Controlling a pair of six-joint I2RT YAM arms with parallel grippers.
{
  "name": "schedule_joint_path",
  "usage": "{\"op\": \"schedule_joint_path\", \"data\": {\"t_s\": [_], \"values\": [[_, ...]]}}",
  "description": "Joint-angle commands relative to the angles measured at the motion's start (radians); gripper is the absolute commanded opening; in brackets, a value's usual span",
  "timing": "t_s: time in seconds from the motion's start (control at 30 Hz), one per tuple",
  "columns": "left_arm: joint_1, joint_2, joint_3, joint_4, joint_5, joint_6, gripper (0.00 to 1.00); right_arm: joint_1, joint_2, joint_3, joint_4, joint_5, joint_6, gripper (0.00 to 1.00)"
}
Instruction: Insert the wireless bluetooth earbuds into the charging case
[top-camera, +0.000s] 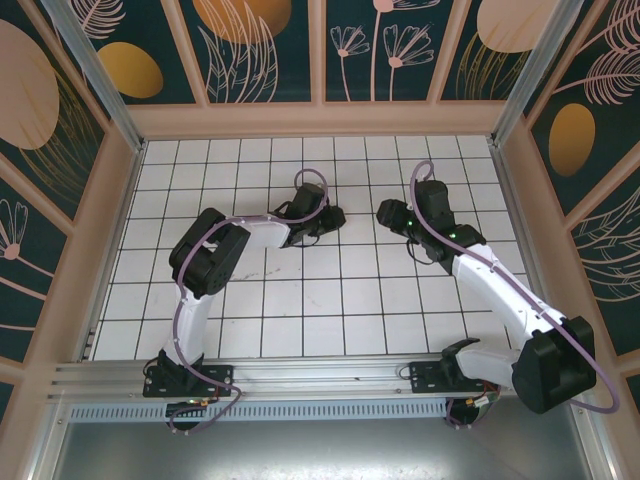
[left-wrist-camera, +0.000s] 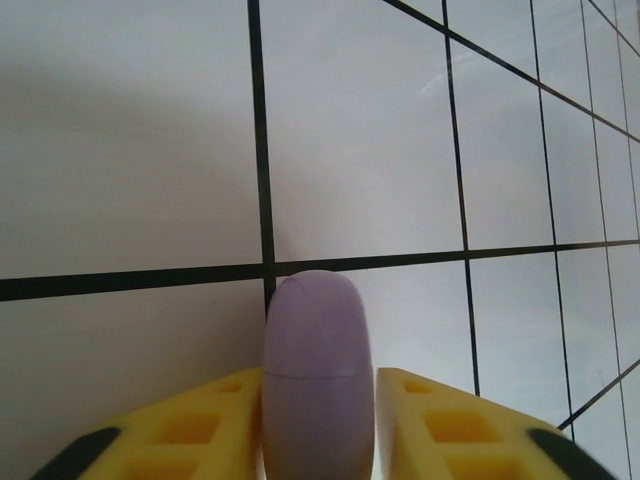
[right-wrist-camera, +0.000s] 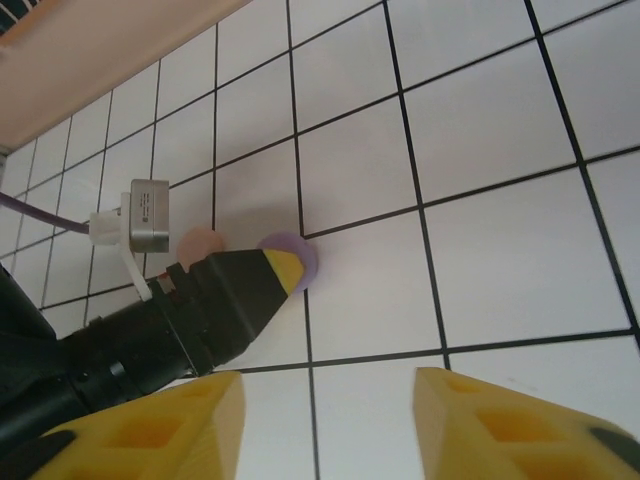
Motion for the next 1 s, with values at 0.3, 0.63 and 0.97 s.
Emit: {"op": "schedule_joint_path", "data": {"t_s": [0.3,0.63,0.97], "values": [[-0.002,-0.085,-0.017,-0.156,-0.098,0.109,0.99,-0.013,-0.025,0.084,-0.010,0.007,-0.010,0.65],[-0.003,-0.340,-0.074,-0.167,-0.129,0.249,0.99,-0.024,-0.071,0.081,-0.038,0.066,-0.031,0.92],[-0.003,-0.742,-0.238,0.009,-0.370,0.558,0.99,-0.047,-0.095,0.043,-0.004,0.324,-0.111,0.99]]}}
